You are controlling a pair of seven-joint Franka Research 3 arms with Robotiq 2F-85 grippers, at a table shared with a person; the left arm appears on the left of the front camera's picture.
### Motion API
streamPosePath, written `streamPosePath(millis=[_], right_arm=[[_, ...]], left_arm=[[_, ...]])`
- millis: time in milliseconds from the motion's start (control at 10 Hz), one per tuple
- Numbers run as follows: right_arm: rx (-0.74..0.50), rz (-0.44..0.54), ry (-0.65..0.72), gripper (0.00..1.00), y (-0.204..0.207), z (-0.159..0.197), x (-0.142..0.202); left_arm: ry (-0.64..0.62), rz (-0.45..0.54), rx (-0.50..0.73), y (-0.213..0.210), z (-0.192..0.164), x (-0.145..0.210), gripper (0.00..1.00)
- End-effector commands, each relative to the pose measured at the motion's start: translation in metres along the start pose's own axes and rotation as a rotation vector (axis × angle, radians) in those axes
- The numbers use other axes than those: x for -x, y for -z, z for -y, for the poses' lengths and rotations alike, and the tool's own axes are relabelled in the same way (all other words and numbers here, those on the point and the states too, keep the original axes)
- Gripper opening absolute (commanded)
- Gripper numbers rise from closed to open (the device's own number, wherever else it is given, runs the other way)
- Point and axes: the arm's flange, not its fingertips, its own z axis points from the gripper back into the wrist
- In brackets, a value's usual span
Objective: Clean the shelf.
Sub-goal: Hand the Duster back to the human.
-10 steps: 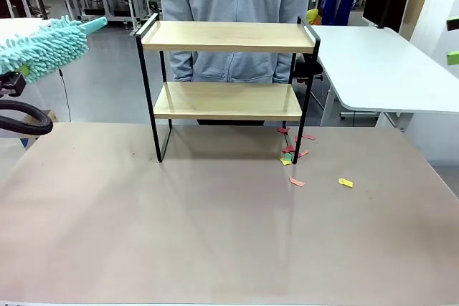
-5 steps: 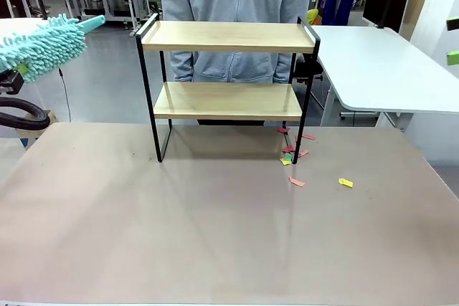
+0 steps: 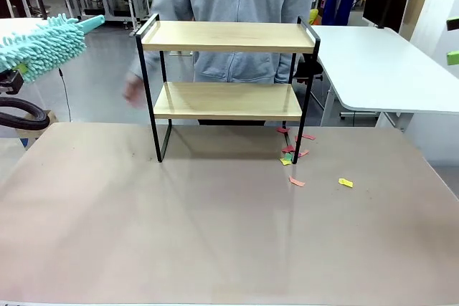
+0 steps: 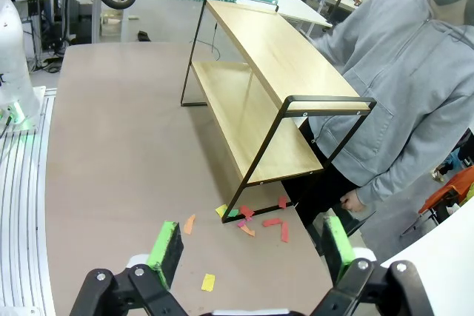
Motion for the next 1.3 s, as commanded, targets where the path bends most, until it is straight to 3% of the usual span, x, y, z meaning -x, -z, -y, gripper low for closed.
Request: streamPosePath(millis=[0, 800, 900, 1000, 1100, 1200], right_arm=[[0.001, 0.017, -0.007, 1.00, -0.001, 0.002, -0.002], [0.001, 0.017, -0.007, 1.00, -0.001, 0.002, -0.002], [0.001, 0.017, -0.007, 1.00, -0.001, 0.002, -0.002], [0.001, 0.017, -0.007, 1.00, -0.001, 0.002, -0.002], [0.001, 0.017, -0.007, 1.00, -0.001, 0.002, -0.002], [0.001, 0.017, -0.007, 1.00, -0.001, 0.002, -0.002]], left_arm=[[0.042, 0.009, -0.001, 0.001, 0.000, -0.002, 0.15], [0.042, 0.009, -0.001, 0.001, 0.000, -0.002, 0.15], [0.001, 0.000, -0.001, 0.000, 0.000, 0.000, 0.72], [-0.008, -0.003, 0.003, -0.004, 0.001, -0.005, 0.73], [-0.011, -0.007, -0.006, -0.007, 0.000, -0.013, 1.00], [-0.044, -0.007, -0.015, -0.009, -0.001, -0.023, 0.75]])
